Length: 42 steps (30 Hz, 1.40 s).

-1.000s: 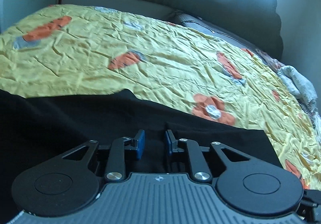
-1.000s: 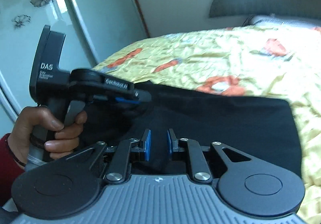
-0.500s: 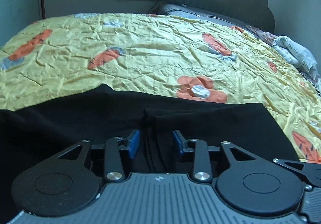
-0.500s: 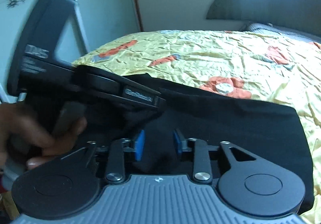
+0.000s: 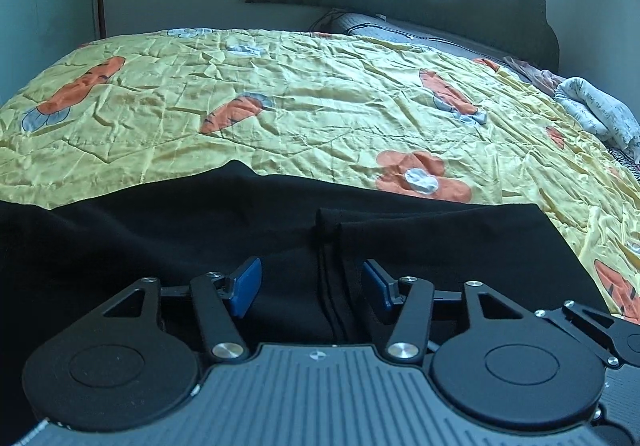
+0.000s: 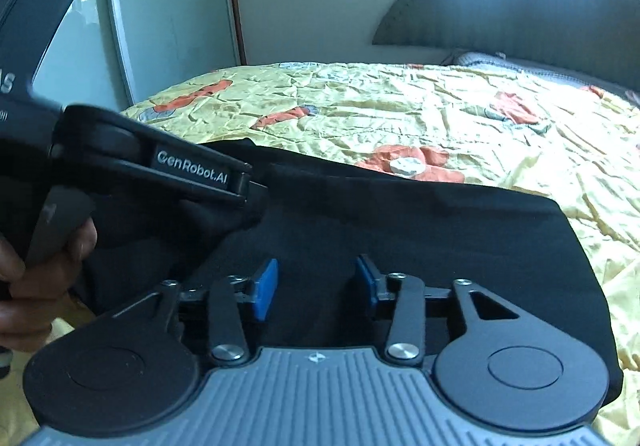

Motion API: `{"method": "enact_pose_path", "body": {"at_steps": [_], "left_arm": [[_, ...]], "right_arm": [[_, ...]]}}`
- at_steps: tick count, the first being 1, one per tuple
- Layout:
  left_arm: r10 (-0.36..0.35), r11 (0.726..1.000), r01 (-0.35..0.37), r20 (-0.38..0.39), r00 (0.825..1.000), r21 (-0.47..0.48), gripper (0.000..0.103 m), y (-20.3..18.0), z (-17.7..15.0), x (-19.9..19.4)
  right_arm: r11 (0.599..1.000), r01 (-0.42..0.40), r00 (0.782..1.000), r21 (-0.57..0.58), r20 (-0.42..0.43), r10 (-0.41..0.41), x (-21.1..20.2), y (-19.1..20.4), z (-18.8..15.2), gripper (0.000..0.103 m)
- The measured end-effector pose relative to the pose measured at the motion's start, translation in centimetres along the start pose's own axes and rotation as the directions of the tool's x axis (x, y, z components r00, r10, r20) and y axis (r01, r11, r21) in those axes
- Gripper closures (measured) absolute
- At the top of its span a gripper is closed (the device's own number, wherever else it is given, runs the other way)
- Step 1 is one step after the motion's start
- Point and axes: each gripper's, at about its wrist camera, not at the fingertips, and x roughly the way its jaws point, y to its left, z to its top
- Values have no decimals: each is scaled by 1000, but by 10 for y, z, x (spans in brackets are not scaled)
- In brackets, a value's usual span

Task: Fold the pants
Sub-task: 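Move both open grippers over the folded black pants, then grasp the black pants with the left gripper and lift them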

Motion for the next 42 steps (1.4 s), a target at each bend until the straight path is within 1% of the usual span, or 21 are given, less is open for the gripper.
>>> {"method": "enact_pose_path", "body": {"at_steps": [3, 7, 13, 17, 19, 21, 23, 25, 27, 29, 30, 31, 32, 33, 35, 36, 37, 38, 39, 41, 42], "left_arm": [[0, 1000, 0, 0, 1000, 5, 43, 1, -2, -1], [0, 1000, 0, 2, 1000, 6, 42, 2, -5, -3], [-10, 1000, 10, 9, 1000, -8, 40, 7, -5, -12], [-12, 1000, 11, 20, 1000, 29, 40, 7, -12, -23], [2, 998, -5, 40, 999, 65, 40, 7, -21, -32], [47, 996, -52, 63, 997, 76, 39, 13, -28, -42], [83, 994, -89, 85, 993, 61, 31, 25, -34, -49], [129, 990, -132, 64, 990, 55, 32, 38, -37, -49], [133, 988, -135, 29, 991, 79, 35, 46, -41, -50], [115, 991, -117, 48, 992, 57, 33, 55, -45, -63], [111, 993, -114, 70, 991, 38, 32, 61, -46, -72], [125, 992, -127, 88, 988, 17, 31, 69, -47, -78], [159, 987, -159, 106, 982, -12, 30, 78, -46, -84], [202, 979, -199, 127, 971, -42, 30, 89, -45, -91], [286, 957, -272, 168, 943, -104, 27, 113, -40, -100], [325, 943, -304, 172, 930, -137, 26, 125, -38, -102], [356, 929, -331, 157, 921, -167, 27, 137, -36, -102], [376, 917, -348, 128, 918, -194, 28, 148, -36, -101], [378, 911, -351, 97, 921, -217, 28, 159, -38, -99], [358, 913, -343, 33, 933, -221, 31, 173, -47, -92], [353, 918, -340, 28, 935, -204, 30, 175, -52, -92]], "right_arm": [[1000, 21, 1000, -13, 3, -20, 1, 1, 0, 41], [1000, 21, 1000, -1, -2, -21, 7, -1, 5, 37], [999, 45, 999, -17, -10, -45, 9, 3, 6, 31], [997, 79, 997, 3, -23, -79, 14, 3, 7, 15], [997, 73, 997, 16, -26, -73, 14, 1, 7, 14], [997, 72, 997, 15, -26, -72, 15, 1, 7, 12], [997, 79, 996, 7, -32, -79, 15, 3, 7, 6], [996, 84, 996, 3, -34, -84, 15, 3, 7, 4], [996, 92, 995, 7, -31, -91, 13, 3, 9, 4], [994, 108, 994, -9, 8, -108, 6, 11, 14, 4], [994, 101, 994, -39, 34, -100, 3, 18, 17, 4], [992, 93, 994, -80, 59, -89, -1, 27, 21, 5], [988, 89, 993, -123, 85, -79, -4, 38, 25, 5], [983, 83, 992, -163, 108, -66, -6, 49, 29, 5], [971, 36, 992, -237, 126, -6, -4, 71, 35, 6], [965, 1, 992, -261, 120, 31, -1, 82, 38, 10], [958, -39, 992, -282, 103, 71, 3, 93, 40, 13], [952, -75, 991, -298, 87, 106, 8, 103, 42, 14], [944, -108, 988, -313, 74, 137, 13, 113, 42, 14], [923, -154, 981, -352, 56, 185, 22, 134, 43, 14], [914, -170, 979, -369, 45, 201, 26, 143, 42, 14]]}}
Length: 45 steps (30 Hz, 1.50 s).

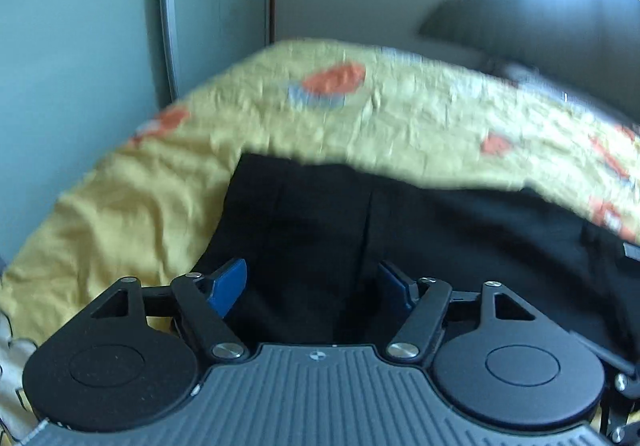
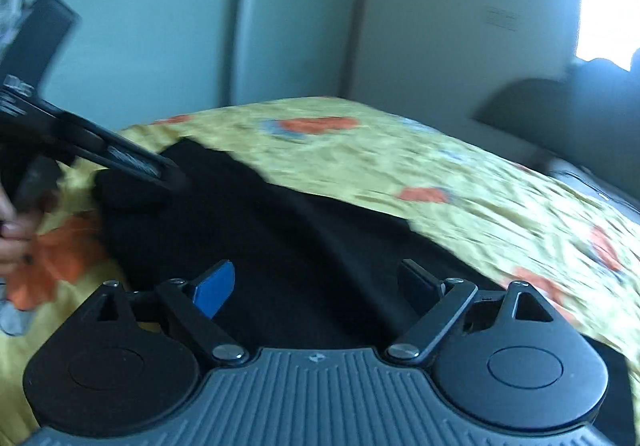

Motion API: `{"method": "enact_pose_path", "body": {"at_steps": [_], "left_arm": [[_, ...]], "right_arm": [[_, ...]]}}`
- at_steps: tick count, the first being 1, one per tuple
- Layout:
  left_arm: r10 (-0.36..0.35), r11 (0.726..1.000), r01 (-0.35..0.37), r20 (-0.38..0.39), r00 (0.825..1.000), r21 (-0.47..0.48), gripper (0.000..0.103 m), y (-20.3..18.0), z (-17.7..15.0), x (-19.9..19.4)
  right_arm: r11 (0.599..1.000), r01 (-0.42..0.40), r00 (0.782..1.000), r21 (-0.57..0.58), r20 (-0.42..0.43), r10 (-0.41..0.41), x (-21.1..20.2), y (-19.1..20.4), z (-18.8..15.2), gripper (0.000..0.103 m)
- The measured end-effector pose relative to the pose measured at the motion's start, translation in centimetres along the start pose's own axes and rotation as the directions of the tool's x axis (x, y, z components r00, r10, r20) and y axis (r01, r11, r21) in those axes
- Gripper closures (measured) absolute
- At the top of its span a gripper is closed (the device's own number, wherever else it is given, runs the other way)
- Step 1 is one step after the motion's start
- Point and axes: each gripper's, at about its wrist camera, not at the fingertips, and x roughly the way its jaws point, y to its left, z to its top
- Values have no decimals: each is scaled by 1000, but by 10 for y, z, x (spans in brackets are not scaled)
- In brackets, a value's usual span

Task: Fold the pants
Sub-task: 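Grasp the black pants with the left gripper and lift them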

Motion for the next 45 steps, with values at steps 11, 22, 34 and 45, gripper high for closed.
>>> {"method": "enact_pose_path", "body": {"at_steps": [11, 22, 34, 45], "left_arm": [[-58, 993, 61, 32, 998, -99, 35, 38, -5, -29], [-332, 789, 235, -73, 940, -568, 27, 110, -3, -28], [-571, 507, 333, -20, 821, -795, 24, 130, -28, 5], [-603, 401, 428, 119, 789, -810, 22, 113, -9, 49]], "right_arm": [[994, -97, 994, -51, -57, 94, 10, 35, 13, 19], [868, -49, 999, -494, -4, 54, 40, 133, 15, 27], [786, -27, 998, -618, 28, 56, 70, 166, 18, 85], [937, -341, 939, -79, -82, 335, 61, 79, 64, 85]]}}
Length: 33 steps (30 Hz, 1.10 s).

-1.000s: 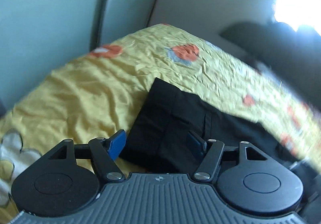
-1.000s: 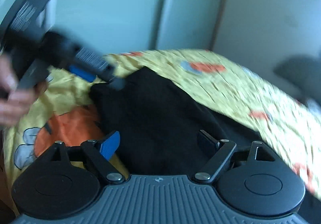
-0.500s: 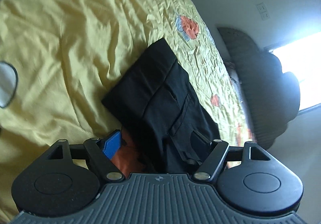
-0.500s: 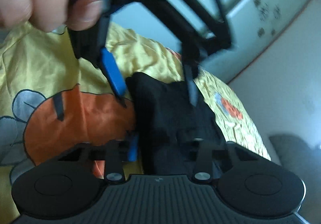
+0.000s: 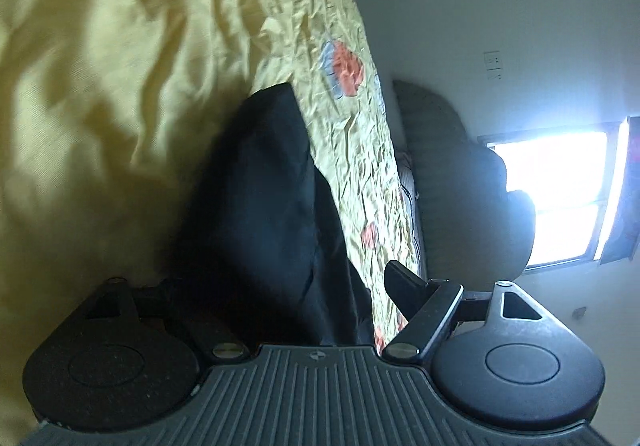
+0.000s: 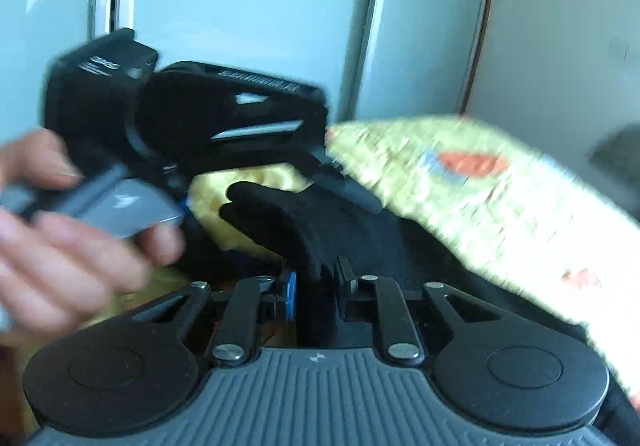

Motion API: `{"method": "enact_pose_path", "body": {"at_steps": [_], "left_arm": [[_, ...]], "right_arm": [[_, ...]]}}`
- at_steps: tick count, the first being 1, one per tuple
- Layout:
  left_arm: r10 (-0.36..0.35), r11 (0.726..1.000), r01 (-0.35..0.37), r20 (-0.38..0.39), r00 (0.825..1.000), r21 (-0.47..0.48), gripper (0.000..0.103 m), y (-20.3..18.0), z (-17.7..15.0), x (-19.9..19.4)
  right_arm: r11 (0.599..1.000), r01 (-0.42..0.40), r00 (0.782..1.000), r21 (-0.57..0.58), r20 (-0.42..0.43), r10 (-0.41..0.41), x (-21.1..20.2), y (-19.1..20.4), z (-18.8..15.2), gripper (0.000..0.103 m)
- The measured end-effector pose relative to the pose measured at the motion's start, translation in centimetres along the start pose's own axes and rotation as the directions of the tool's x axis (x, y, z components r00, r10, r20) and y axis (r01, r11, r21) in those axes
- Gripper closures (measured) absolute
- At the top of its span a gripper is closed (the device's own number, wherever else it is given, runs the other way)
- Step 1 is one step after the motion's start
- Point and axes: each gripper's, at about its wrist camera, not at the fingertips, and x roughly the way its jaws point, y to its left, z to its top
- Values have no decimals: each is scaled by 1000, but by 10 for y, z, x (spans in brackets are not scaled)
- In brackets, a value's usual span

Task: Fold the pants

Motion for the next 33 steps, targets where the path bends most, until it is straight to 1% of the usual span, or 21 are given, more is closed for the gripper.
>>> {"method": "enact_pose_path", "body": {"at_steps": [2, 3, 4, 5, 7, 8, 9, 11, 12, 13, 14, 16, 17, 19, 22, 23, 25, 26, 28, 31, 33], "left_arm": [[19, 999, -19, 11, 1000, 28, 22, -4, 4, 5], [26, 999, -26, 16, 1000, 45, 23, -6, 4, 6], [37, 997, -38, 20, 999, 63, 25, -8, 5, 7], [51, 995, -53, 24, 998, 86, 28, -9, 5, 9], [86, 988, -90, 35, 996, 127, 34, -14, 3, 13], [105, 983, -110, 44, 994, 148, 39, -17, 2, 14], [121, 978, -128, 53, 991, 167, 42, -19, 1, 15], [168, 963, -180, 77, 983, 202, 59, -23, -2, 16], [189, 954, -204, 89, 978, 217, 64, -24, -4, 16], [210, 945, -228, 98, 973, 234, 71, -26, -4, 17], [223, 936, -244, 111, 969, 254, 75, -28, -6, 17], [240, 917, -271, 139, 961, 293, 75, -32, -11, 15], [249, 904, -288, 158, 955, 315, 75, -34, -16, 14], [269, 870, -329, 206, 941, 367, 75, -42, -25, 13], [279, 806, -388, 291, 915, 447, 76, -58, -45, 15], [276, 783, -405, 319, 907, 473, 76, -63, -53, 13], [264, 746, -424, 356, 896, 514, 77, -73, -68, 10], [254, 727, -430, 372, 893, 536, 78, -78, -76, 9], [237, 700, -433, 388, 891, 568, 80, -88, -89, 6], [210, 673, -428, 399, 893, 603, 81, -102, -110, 6], [192, 645, -434, 417, 889, 629, 81, -112, -124, 7]], "right_arm": [[997, -63, 997, 42, 39, 62, -17, -8, 1, 85], [993, -84, 995, 85, 66, 79, -24, -17, 3, 85], [987, -83, 993, 137, 91, 71, -28, -28, 5, 85], [982, -56, 994, 179, 101, 38, -29, -39, 7, 85], [978, 46, 996, 204, 65, -60, -21, -53, 7, 85], [975, 88, 995, 206, 29, -96, -12, -58, 4, 85], [971, 110, 994, 210, -14, -110, -1, -63, 2, 85], [970, 107, 992, 219, -85, -90, 19, -69, -8, 85], [972, 100, 991, 210, -108, -79, 26, -67, -13, 85], [975, 108, 990, 194, -110, -88, 27, -64, -16, 85], [976, 118, 990, 184, -100, -100, 25, -61, -18, 85], [971, 115, 993, 209, -58, -105, 18, -59, -15, 85], [968, 107, 994, 229, -36, -102, 15, -57, -21, 85], [963, 118, 993, 244, -26, -115, 16, -58, -19, 84], [958, 130, 991, 256, -31, -126, 19, -58, -22, 84], [955, 125, 992, 269, -27, -122, 23, -62, -17, 84], [949, 111, 993, 294, 5, -118, 21, -62, -17, 84], [948, 99, 994, 302, 23, -111, 19, -63, -17, 84], [949, 76, 994, 307, 55, -97, 10, -62, -17, 84], [951, 79, 989, 300, 95, -112, -4, -60, -18, 84], [950, 88, 985, 299, 114, -127, -15, -60, -19, 84]]}}
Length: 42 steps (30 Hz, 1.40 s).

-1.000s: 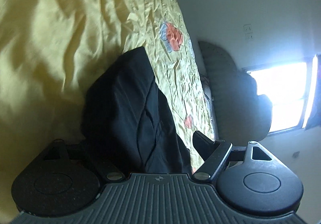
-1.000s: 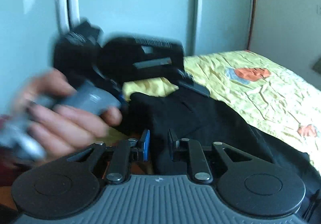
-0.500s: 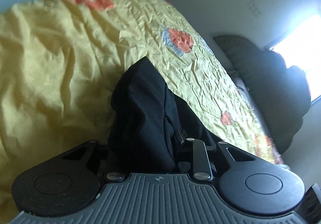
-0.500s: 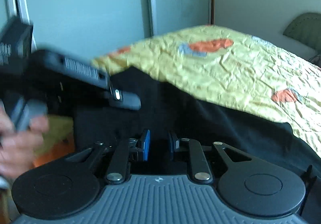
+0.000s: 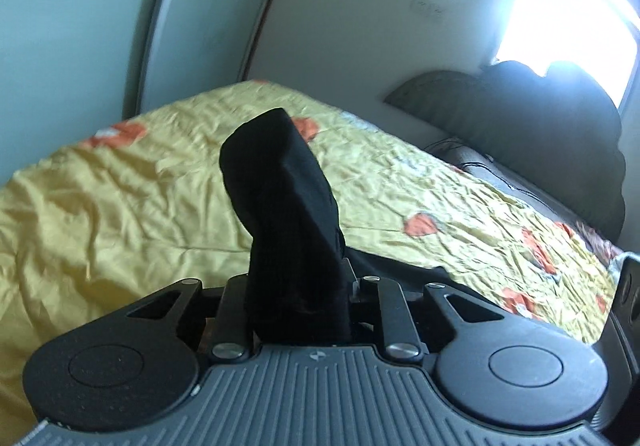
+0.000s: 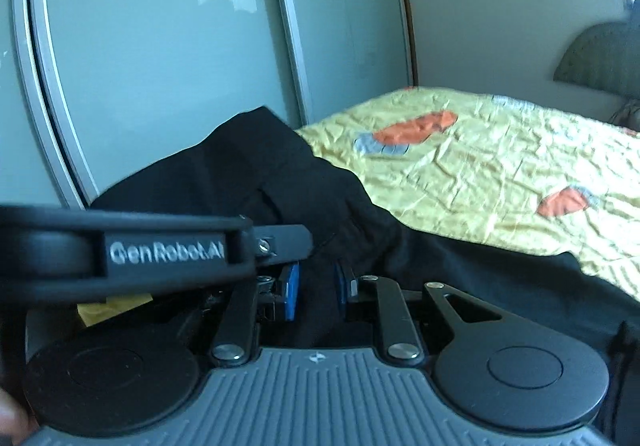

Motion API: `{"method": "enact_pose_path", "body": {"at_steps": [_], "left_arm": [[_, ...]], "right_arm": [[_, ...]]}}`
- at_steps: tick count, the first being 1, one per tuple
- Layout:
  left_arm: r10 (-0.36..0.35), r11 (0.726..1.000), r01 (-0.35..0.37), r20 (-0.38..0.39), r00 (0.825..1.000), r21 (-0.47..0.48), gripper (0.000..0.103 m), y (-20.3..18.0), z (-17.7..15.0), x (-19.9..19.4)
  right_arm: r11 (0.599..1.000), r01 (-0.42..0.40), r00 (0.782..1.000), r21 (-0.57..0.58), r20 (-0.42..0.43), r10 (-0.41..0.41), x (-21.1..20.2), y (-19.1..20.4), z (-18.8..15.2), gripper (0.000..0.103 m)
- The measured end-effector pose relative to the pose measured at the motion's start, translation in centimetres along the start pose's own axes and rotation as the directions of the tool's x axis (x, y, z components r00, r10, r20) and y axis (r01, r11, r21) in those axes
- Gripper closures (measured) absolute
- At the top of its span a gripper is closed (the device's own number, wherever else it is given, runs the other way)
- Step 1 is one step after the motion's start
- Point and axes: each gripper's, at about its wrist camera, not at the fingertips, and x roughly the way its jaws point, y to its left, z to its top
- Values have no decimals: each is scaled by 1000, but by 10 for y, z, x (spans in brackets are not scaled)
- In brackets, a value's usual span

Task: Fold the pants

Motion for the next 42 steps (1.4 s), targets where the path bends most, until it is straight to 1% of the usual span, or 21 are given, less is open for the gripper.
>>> {"method": "enact_pose_path", "body": {"at_steps": [8, 14, 19, 25, 31, 35, 42], "left_arm": [[-43, 992, 33, 86, 995, 120, 81, -58, -2, -20], [-75, 981, 56, 96, 993, 186, 81, -94, -8, -22], [-116, 965, 91, 91, 989, 246, 80, -124, -16, -25], [-179, 938, 148, 74, 981, 314, 79, -165, -28, -26], [-231, 902, 197, 44, 972, 384, 75, -203, -43, -19], [-259, 878, 230, 14, 966, 420, 73, -227, -56, -11], [-299, 834, 282, -40, 953, 474, 73, -263, -79, 3]], "right_arm": [[998, 16, 992, 57, 128, -23, -52, -22, -1, 84], [994, 35, 983, 102, 175, -52, -82, -42, -6, 84], [988, 56, 974, 145, 209, -86, -106, -62, -13, 84], [975, 97, 961, 201, 238, -144, -137, -85, -24, 84], [958, 141, 946, 251, 253, -205, -163, -108, -40, 84], [942, 175, 936, 287, 249, -250, -177, -123, -52, 84], [911, 229, 919, 343, 234, -319, -198, -152, -77, 84]]}}
